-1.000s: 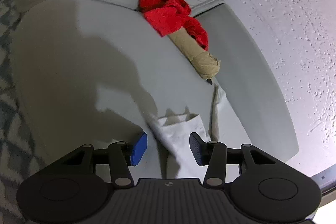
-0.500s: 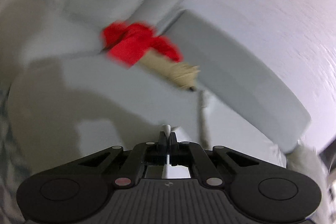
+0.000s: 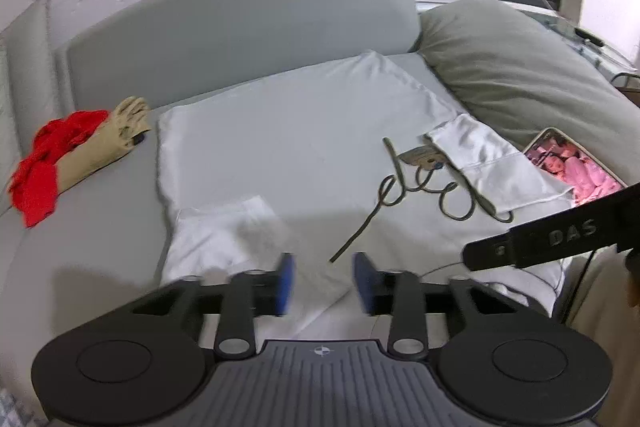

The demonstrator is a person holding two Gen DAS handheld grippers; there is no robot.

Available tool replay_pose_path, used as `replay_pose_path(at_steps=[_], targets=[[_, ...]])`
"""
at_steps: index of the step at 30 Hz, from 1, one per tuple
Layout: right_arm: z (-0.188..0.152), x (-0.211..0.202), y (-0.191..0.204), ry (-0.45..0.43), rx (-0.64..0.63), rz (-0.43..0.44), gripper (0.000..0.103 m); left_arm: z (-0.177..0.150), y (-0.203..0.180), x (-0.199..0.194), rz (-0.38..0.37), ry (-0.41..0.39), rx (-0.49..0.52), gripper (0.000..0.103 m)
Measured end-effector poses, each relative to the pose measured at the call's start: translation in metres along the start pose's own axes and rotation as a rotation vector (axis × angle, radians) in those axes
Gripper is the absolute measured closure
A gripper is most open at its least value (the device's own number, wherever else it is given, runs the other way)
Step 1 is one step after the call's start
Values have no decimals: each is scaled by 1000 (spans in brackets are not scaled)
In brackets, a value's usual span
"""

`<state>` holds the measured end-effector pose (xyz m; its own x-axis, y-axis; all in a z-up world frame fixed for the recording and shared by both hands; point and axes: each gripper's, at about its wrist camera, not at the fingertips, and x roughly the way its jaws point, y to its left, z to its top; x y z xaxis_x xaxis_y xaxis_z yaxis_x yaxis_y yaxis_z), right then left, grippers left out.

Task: Fold clothes
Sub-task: 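Fold the held shirt side over the body with the left tool, open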

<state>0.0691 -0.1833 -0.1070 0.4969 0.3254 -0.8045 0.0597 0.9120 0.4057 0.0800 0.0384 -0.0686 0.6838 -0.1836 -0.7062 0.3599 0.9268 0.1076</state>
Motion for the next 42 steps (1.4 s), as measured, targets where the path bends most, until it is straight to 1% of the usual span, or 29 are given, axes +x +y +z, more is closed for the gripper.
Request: replay_pose_path(at_steps=[1, 4, 6, 8, 10, 11, 13, 16, 17, 18, 19, 20, 21, 22, 24, 25, 26, 27, 28, 29, 31, 33, 35, 36, 37, 39, 40, 41, 42], targets=[[0, -1, -2, 0, -2, 5, 28, -1, 7, -4, 4, -9, -34, 56], [-3, -5, -6, -7, -10, 16, 28, -18, 39, -28, -9, -54, -255, 51], [-3, -6, -9, -13, -6, 27, 28, -34, 72, -35, 39, -76, -441, 52], [-4, -8, -10, -28, -6, 45, 29, -57, 108, -34, 92, -57, -637, 56], [-4, -9, -9, -35, -14, 63, 31, -79, 133, -28, 66, -32, -790, 57], [-4, -10, -9, -36, -17, 72, 31, -88, 140, -24, 39, -13, -833, 57], [-5, -10, -8, -32, -13, 81, 31, -96, 144, -17, -5, 4, -860, 57], [-7, -12, -8, -30, -8, 78, 31, -94, 144, -7, -78, 9, -846, 62], [-8, -13, -8, -30, -7, 75, 31, -93, 144, -2, -101, 18, -842, 69], [-9, -14, -8, -29, -6, 73, 31, -94, 145, 4, -114, 34, -850, 79], [-10, -14, -8, -29, -5, 72, 31, -97, 146, 7, -126, 42, -872, 84], [-10, -16, -8, -29, -4, 72, 31, -101, 148, 9, -146, 35, -909, 96], [-11, -17, -9, -30, -4, 73, 31, -108, 152, 8, -174, 20, -955, 103], [-11, -19, -9, -30, -3, 76, 31, -115, 155, 7, -193, 6, -999, 103], [-12, -22, -10, -35, 0, 79, 31, -132, 160, 5, -183, -12, -1074, 102], [-13, -22, -10, -36, -1, 78, 31, -140, 162, 7, -200, -18, -1117, 101], [-13, -23, -10, -36, -2, 76, 31, -147, 165, 8, -214, -21, -1154, 100], [-13, -22, -10, -35, -3, 72, 31, -149, 166, 9, -219, -19, -1173, 95], [-13, -21, -11, -33, -2, 69, 31, -151, 166, 9, -220, -15, -1183, 93], [-13, -21, -11, -31, -2, 66, 31, -149, 166, 6, -208, -8, -1166, 91], [-12, -21, -12, -31, -1, 68, 31, -141, 165, -4, -136, 9, -1113, 89], [-11, -25, -15, -43, 6, 72, 30, -131, 161, -18, 7, 50, -1010, 87], [-8, -31, -22, -71, 29, 73, 30, -119, 155, -31, 154, 87, -882, 88], [-7, -36, -26, -94, 47, 71, 30, -111, 149, -36, 181, 76, -825, 92], [-6, -41, -30, -127, 65, 64, 31, -102, 144, -40, 167, 40, -786, 94], [-2, -51, -39, -219, 89, 29, 43, -83, 133, -47, 135, -30, -709, 95], [1, -55, -43, -260, 98, 7, 61, -73, 126, -46, 109, -57, -671, 95], [6, -55, -46, -286, 98, -32, 73, -63, 119, -40, 86, -62, -629, 94], [11, -53, -50, -305, 98, -70, 75, -56, 114, -30, 79, -39, -594, 94]])
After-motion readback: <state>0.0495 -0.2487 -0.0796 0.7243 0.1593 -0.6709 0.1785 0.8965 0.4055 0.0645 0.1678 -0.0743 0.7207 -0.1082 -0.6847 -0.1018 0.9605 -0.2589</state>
